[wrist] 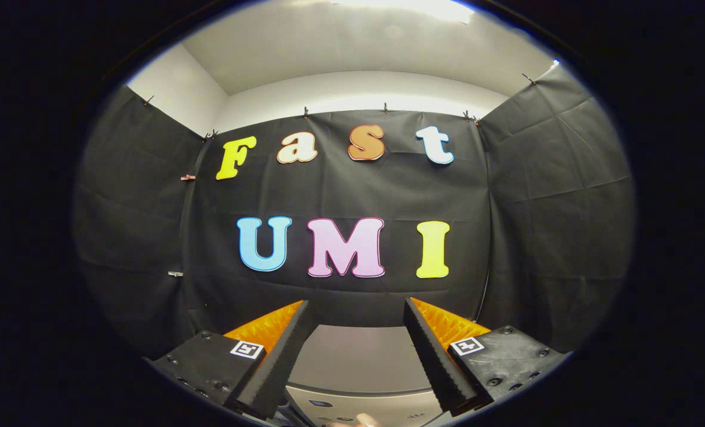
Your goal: Put the clothes into the washing machine and then close the washing machine lid.
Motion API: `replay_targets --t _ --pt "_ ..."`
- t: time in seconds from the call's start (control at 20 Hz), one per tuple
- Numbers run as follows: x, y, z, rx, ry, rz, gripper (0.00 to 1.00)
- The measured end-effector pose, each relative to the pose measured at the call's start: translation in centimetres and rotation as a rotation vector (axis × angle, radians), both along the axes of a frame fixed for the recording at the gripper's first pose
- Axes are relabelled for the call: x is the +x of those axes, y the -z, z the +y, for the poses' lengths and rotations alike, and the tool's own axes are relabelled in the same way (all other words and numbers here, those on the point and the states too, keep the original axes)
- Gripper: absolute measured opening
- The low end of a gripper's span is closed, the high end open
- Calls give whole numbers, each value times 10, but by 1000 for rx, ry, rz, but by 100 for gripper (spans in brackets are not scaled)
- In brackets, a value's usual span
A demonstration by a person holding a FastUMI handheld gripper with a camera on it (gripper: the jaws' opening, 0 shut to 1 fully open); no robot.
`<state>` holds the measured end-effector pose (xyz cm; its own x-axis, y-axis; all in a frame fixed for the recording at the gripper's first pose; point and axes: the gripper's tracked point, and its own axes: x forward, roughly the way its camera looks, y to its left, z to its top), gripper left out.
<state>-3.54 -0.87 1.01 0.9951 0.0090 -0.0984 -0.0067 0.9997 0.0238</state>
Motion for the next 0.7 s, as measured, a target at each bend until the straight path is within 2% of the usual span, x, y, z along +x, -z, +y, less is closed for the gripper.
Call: replay_targets --t 0.3,0.7 --pt "-5 1 6 -13 -25 -1 98" --pt "-10 -4 3 7 -19 -21 97"
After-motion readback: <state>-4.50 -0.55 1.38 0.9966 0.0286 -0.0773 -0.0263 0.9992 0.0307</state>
